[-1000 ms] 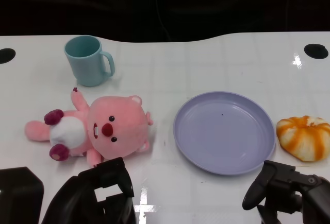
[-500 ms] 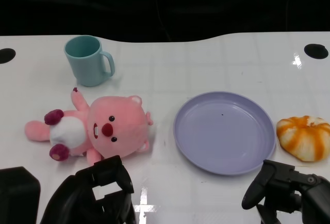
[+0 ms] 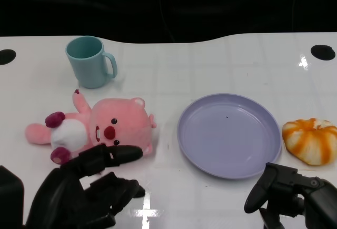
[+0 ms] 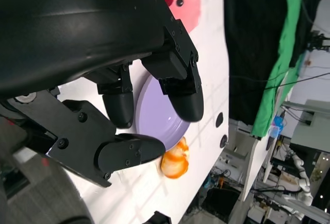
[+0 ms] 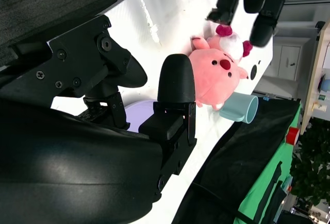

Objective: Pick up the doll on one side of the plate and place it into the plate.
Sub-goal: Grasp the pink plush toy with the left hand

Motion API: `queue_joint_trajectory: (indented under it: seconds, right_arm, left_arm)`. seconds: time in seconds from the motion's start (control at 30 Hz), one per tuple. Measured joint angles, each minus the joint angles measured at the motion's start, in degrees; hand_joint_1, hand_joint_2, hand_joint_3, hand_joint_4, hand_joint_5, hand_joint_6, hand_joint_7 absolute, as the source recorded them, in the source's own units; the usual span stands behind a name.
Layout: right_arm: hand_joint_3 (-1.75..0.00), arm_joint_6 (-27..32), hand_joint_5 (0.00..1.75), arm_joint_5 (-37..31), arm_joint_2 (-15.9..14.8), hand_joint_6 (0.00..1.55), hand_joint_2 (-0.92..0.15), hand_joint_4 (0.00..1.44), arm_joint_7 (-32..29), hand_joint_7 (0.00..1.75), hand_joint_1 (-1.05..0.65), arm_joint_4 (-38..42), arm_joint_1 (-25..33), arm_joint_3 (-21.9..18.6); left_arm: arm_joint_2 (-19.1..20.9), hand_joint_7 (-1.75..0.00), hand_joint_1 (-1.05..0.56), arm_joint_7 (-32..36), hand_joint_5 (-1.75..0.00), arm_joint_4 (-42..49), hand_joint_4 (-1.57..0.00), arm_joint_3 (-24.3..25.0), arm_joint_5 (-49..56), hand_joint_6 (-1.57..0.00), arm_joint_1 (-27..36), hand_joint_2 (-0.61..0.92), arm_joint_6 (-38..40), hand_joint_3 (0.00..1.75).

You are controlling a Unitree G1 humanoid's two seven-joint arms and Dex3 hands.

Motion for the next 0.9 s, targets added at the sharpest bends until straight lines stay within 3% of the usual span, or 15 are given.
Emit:
queue_joint_trajectory:
  seconds: [0.37, 0.53, 0.67, 0.9]
  right_arm:
    - [-1.14, -0.1, 1.75, 0.1, 0.1, 0.54, -0.63, 0.63, 0.0, 1.53, -0.01, 0.3, -0.4, 0.3]
    - [-1.13, -0.1, 1.75, 0.1, 0.1, 0.54, -0.63, 0.62, -0.1, 1.52, 0.0, 0.3, -0.5, 0.3]
    - [-1.11, -0.1, 1.74, 0.0, 0.1, 0.54, -0.63, 0.62, -0.2, 1.51, -0.01, 0.2, -0.4, 0.3]
    - [-1.11, -0.2, 1.74, 0.1, 0.1, 0.54, -0.64, 0.61, -0.2, 1.51, -0.02, 0.1, -0.1, 0.3]
  left_arm:
    - [6.5, -0.14, -0.56, -0.8, -0.91, -0.3, -0.13, 0.4, 12.1, -0.38, -3.4, 0.92, -11.8, 0.07]
    - [11.1, -0.09, -0.62, -0.8, -0.85, -0.2, -0.1, 0.6, 18.5, -0.33, -6.7, 0.92, -13.6, 0.05]
    - [15.0, -0.07, -0.57, -0.8, -0.82, -0.1, -0.05, -0.1, 26.4, -0.33, -10.0, 0.9, -13.9, 0.02]
    - [19.2, -0.04, -0.61, -0.8, -0.8, 0.4, -0.02, -3.1, 38.0, -0.3, -14.1, 0.9, -11.8, 0.01]
